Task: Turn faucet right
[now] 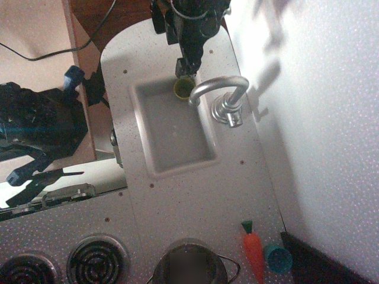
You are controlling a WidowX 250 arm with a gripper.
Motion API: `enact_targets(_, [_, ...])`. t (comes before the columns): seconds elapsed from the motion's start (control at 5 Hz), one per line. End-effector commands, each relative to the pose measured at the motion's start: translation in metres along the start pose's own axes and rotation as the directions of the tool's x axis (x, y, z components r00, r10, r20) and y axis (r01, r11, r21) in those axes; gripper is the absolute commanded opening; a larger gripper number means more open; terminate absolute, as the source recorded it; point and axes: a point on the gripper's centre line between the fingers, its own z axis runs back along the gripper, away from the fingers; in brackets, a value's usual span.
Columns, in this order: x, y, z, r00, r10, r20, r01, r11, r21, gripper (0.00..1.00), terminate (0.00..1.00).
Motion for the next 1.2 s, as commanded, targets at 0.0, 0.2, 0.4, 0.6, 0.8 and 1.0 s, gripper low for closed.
enact_targets(0.0, [0.0,0.0,0.0,1.0,0.0,0.0,0.0,1.0,0.0,1.0,0.0])
enact_targets(0.2, [0.016,-0.003,-0.021,0.993,-0.073,-0.095,0.067,0.996,-0.062,1.0,0.0])
enact_targets(0.4, [0.033,-0.018,-0.044,0.984,-0.153,-0.096,0.139,0.98,-0.14,1.0,0.0])
enact_targets(0.6, [0.036,-0.037,-0.049,0.973,-0.226,-0.037,0.221,0.969,-0.112,1.0,0.0])
enact_targets(0.8, [0.028,-0.047,-0.039,0.98,-0.2,0.018,0.2,0.969,-0.148,1.0,0.0])
enact_targets(1.0, [0.012,-0.059,-0.021,0.995,-0.089,-0.047,0.083,0.99,-0.111,1.0,0.0])
